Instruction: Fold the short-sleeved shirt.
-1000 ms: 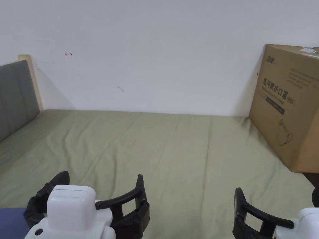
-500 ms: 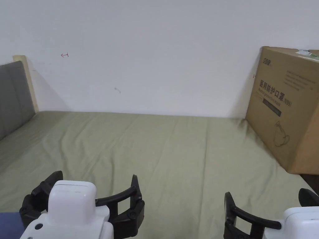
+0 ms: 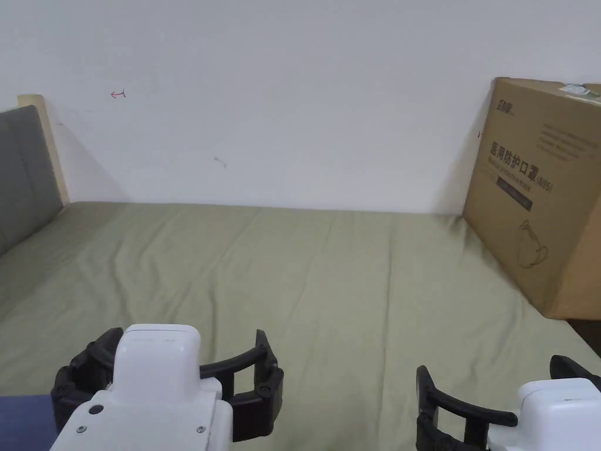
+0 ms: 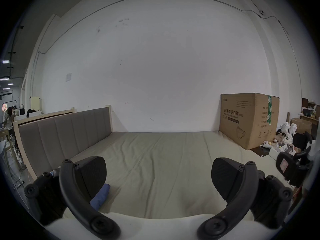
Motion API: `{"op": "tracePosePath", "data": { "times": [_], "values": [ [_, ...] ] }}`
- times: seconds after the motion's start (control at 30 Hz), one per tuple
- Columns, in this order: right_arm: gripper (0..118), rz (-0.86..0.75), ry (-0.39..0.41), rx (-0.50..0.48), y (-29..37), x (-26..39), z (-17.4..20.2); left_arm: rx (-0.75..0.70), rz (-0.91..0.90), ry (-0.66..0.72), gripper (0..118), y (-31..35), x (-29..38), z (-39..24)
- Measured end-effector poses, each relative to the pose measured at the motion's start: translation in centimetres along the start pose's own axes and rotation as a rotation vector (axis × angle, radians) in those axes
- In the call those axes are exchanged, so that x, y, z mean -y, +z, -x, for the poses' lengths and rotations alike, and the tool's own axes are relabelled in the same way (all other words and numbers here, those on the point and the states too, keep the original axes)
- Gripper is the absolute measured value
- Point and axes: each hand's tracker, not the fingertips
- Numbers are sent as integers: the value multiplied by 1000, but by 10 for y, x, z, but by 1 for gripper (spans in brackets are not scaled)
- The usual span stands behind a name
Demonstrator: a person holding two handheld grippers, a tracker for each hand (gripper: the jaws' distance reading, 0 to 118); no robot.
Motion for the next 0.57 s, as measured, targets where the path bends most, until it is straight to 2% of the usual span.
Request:
{"op": "tracePosePath", "data": {
  "times": [0.33,0.43,0.57],
  "values": [
    [118,35,-16,-10,-3,8,3,39,76,15,118,-3,10,-8],
    [118,46,-20,-8,-4,10,2,-58,104,-33,118,-6,14,-16],
    [118,55,-33,-4,-4,12,0,-5,123,-7,118,-7,17,-17]
  ]
}}
